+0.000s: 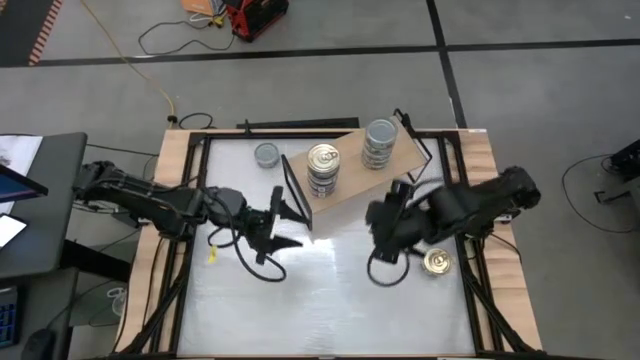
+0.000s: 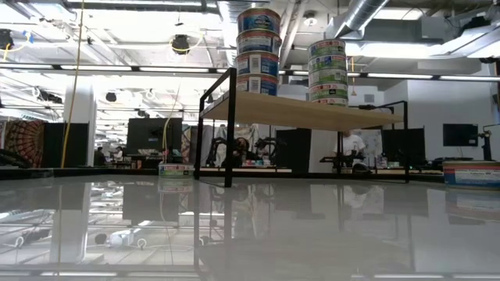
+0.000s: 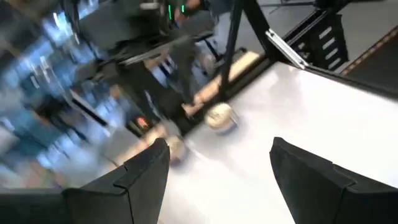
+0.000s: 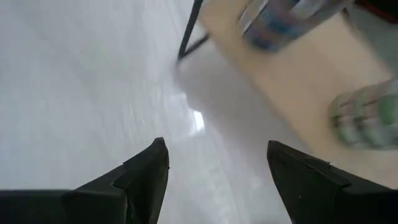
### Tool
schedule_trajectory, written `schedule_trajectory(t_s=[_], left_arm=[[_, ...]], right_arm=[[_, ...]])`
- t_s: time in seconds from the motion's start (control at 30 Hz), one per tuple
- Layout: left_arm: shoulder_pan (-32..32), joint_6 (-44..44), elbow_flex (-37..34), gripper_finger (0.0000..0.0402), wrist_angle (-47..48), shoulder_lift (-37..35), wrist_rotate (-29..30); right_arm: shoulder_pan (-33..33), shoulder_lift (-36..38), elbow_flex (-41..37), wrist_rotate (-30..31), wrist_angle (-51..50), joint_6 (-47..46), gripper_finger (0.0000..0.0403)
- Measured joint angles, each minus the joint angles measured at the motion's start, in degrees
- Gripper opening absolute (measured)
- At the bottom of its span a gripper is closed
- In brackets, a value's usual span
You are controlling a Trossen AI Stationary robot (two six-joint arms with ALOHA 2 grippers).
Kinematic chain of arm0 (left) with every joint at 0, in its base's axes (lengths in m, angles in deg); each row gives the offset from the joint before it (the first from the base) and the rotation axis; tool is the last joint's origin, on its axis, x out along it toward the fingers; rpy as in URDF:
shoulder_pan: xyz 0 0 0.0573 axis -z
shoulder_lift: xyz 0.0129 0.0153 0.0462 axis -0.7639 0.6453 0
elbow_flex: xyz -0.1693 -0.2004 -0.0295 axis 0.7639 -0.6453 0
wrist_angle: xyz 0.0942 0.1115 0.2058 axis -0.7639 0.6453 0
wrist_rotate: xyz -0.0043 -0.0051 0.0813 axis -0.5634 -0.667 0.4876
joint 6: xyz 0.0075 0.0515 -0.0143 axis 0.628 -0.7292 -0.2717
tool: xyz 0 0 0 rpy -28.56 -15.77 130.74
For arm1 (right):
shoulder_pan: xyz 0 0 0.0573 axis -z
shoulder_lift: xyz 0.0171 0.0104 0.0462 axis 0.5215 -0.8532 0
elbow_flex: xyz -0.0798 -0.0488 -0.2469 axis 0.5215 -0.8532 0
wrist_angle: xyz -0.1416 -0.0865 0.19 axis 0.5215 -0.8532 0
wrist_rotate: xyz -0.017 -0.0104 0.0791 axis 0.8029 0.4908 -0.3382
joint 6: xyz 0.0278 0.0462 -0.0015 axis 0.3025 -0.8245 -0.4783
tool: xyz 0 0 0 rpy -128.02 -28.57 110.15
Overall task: Stack canned seafood by type on shelf
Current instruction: Stack the blue tuna can on top of the blue tuna can
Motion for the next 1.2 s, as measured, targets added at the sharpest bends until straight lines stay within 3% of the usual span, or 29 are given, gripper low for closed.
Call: schedule_trajectory(t_s=[0.17, 0.47, 0.63, 0.87, 1.07, 1.2], left_arm=[[1.42, 12.53, 0.01, 0.0264, 4.05, 0.02, 1.16], [2.10, 14.72, -0.02, 0.0264, 5.39, -0.49, 1.23], [2.01, 17.07, -2.17, 0.0264, 3.10, -0.52, -4.20], [3.25, 19.98, -8.06, 0.0264, 0.23, -0.52, -3.00], [4.63, 21.11, -13.20, 0.0264, -3.65, -0.52, -1.60], [5.46, 21.11, -18.15, 0.0264, -9.07, -0.52, -2.83]], right_arm=[[-0.94, -0.04, -13.47, -3.68, 10.80, -0.33, 0.0297], [-1.64, 0.25, -28.48, -2.17, 19.00, -5.36, 0.0292], [-2.60, 0.26, -35.23, -1.23, 22.04, -12.51, 0.0291], [-9.86, 0.29, -39.52, -1.15, 20.20, -23.90, 0.0290], [-13.38, 0.31, -41.39, -1.30, 17.34, -39.69, 0.0290], [-14.81, 0.31, -41.31, -2.55, 17.06, -43.51, 0.0290]])
